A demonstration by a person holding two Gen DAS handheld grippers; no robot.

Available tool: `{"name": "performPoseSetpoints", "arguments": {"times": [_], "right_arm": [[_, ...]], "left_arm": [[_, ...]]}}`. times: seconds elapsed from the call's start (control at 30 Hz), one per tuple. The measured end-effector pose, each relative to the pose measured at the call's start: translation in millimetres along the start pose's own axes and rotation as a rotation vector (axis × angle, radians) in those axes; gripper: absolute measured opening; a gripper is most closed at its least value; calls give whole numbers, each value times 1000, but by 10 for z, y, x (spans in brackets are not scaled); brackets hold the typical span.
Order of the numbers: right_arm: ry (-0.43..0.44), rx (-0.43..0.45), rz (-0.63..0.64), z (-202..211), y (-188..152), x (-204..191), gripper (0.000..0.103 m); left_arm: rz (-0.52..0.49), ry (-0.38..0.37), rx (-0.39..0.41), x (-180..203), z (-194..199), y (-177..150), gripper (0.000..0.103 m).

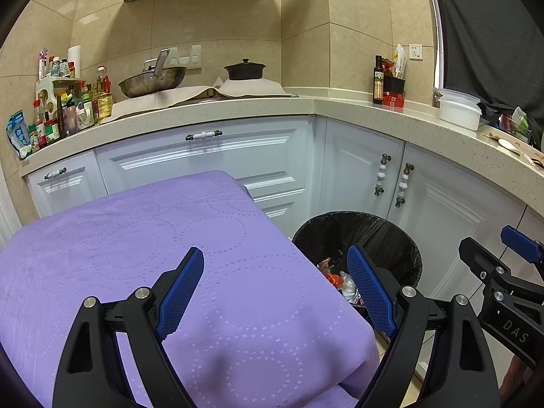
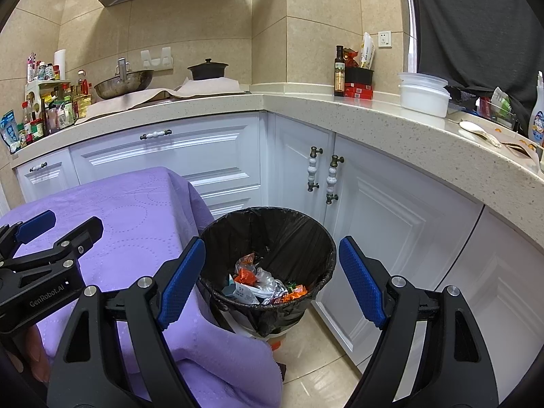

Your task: Collect trash

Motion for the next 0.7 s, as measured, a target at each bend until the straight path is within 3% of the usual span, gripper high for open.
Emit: {"name": "performPoseSetpoints", "arguments": {"times": [0.7], "right_arm": [[2,-4,0,-20,8,12,79]], "left_arm": [[-10,-8,-5,61,-56,8,84]]}}
Point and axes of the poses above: each gripper's, at about its wrist camera, not at the fingertips, and z roughly against the way its jaws point, x to its right, y to its top, the point moved 1 cm from there along -z, roughly the way its jaws point, and after that the axes turned 15 degrees about y, right-handed, at the moved point
